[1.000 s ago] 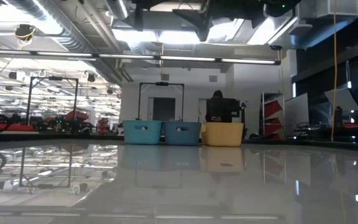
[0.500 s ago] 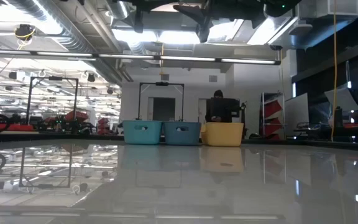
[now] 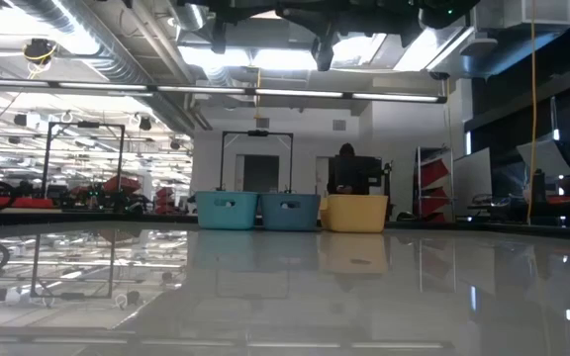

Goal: Sort batteries
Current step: Put the silver battery into the yellow bin

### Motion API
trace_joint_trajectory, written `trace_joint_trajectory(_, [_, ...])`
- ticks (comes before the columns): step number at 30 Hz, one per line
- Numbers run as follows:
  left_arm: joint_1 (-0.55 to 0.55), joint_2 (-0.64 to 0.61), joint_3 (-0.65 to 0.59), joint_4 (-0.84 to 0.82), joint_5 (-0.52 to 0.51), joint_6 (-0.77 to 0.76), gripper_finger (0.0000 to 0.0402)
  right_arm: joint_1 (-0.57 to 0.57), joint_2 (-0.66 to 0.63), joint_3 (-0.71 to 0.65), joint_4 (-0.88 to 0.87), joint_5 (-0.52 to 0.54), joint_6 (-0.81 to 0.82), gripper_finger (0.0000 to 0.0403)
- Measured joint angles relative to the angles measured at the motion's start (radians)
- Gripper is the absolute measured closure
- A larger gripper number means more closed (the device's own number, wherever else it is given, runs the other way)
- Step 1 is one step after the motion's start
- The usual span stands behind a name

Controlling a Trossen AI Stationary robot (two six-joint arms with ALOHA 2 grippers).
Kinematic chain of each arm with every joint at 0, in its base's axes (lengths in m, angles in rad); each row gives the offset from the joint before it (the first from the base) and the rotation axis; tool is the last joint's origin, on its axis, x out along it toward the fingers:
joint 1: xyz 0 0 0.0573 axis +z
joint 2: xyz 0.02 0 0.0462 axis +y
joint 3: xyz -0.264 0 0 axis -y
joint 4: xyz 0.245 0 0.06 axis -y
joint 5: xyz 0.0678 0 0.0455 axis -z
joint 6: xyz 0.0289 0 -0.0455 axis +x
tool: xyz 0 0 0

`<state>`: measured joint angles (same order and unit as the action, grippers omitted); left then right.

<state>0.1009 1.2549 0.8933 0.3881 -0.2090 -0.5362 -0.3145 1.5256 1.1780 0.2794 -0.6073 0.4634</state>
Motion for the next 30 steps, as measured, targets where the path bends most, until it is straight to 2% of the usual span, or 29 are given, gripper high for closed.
trace_joint_trajectory(3, [-0.001,0.0,0.0,-0.032,0.0,0.015,0.0329,0.0,0.001,0.0,0.0,0.002,0.0,0.0377])
trace_joint_trajectory(9, [0.005,0.0,0.001,-0.067,-0.008,0.016,0.0241,-0.002,0.001,-0.001,0.0,-0.001,-0.001,0.0377])
trace_joint_trajectory(15, [0.039,-0.05,-0.002,-0.127,-0.009,0.036,0.0172,-0.057,-0.003,0.001,-0.025,-0.014,-0.001,0.0376])
trace_joint_trajectory(22, [0.088,-0.18,-0.002,-0.402,-0.018,0.035,0.0156,-0.179,-0.02,0.001,-0.078,-0.015,0.001,0.0376])
trace_joint_trajectory(25, [0.096,-0.229,-0.002,-0.528,-0.043,0.011,0.0156,-0.237,-0.02,0.002,-0.173,-0.001,-0.003,0.0376])
trace_joint_trajectory(30, [0.088,-0.28,-0.002,-0.699,-0.055,-0.027,0.0156,-0.321,-0.02,0.002,-0.517,0.194,-0.079,0.0376])
